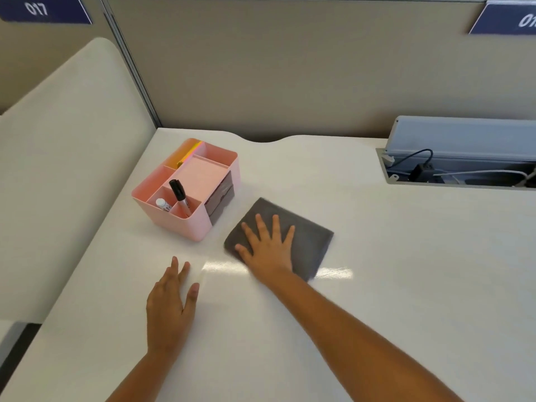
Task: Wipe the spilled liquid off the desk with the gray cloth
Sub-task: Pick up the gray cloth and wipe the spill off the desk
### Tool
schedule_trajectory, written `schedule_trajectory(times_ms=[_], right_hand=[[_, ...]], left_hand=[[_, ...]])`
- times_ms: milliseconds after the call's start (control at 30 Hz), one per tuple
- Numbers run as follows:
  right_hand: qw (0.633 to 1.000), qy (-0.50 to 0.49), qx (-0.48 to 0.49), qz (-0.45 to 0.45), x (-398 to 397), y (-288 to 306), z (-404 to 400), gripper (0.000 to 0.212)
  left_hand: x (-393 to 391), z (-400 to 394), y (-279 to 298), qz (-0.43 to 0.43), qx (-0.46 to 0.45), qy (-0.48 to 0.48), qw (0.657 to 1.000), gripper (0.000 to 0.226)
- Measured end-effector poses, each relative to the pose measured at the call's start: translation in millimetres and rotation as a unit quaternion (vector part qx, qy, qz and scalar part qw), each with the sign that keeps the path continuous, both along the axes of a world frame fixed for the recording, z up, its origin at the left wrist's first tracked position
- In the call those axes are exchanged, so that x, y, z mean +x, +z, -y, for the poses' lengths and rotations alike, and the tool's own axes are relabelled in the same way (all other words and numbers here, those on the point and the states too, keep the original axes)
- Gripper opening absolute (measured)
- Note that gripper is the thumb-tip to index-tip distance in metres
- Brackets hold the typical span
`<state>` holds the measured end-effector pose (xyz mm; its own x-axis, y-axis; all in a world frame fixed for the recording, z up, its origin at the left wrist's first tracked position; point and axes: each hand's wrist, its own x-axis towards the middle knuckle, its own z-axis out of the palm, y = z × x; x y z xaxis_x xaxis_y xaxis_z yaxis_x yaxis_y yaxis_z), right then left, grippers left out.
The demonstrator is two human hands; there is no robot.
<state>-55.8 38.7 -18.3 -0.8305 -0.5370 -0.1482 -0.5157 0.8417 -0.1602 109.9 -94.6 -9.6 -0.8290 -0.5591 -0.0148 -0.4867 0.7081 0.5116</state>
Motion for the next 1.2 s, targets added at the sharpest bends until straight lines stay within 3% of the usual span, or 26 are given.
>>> schedule_trajectory(times_ms=[200, 367, 433, 500, 600, 733, 867, 1067, 1200], right_hand=[[0.982, 0.188, 0.0, 0.032, 98.8, 3.8, 10.2, 0.064], [0.957, 0.274, 0.006, 0.09, 139.6, 22.0, -15.6, 0.06], [0.934, 0.353, 0.044, 0.04, 149.2, 19.6, -35.9, 0.062], [0.924, 0.36, 0.127, -0.005, 157.6, 17.4, -57.3, 0.063], [0.911, 0.382, 0.147, -0.052, 155.2, 1.7, -77.7, 0.055], [0.973, 0.214, 0.079, 0.025, 113.4, 13.9, -95.9, 0.056], [0.999, 0.043, 0.021, -0.008, 43.0, 9.5, -162.9, 0.06], [0.977, -0.204, 0.062, -0.016, 12.4, 6.6, -283.8, 0.068], [0.97, -0.23, 0.075, 0.002, 44.9, -0.7, -299.5, 0.067]], left_hand=[[0.2, 1.4, 1.2, -0.024, 0.029, 0.012, 0.999, 0.065], [-1.2, -0.2, 1.5, -0.032, 0.065, 0.049, 0.996, 0.066], [-1.6, 1.1, 0.8, -0.026, 0.055, 0.048, 0.997, 0.064], [-2.4, 2.7, -0.6, -0.013, 0.042, 0.036, 0.998, 0.063], [-2.0, 1.4, -1.6, -0.006, 0.028, 0.026, 0.999, 0.061], [-1.3, 0.5, 1.7, -0.022, 0.025, 0.022, 0.999, 0.058], [0.0, -1.8, 4.1, -0.029, 0.023, 0.016, 0.999, 0.059], [0.2, -0.6, 4.2, -0.033, 0.018, 0.013, 0.999, 0.06], [0.0, -2.3, 4.8, -0.037, 0.016, 0.011, 0.999, 0.06]])
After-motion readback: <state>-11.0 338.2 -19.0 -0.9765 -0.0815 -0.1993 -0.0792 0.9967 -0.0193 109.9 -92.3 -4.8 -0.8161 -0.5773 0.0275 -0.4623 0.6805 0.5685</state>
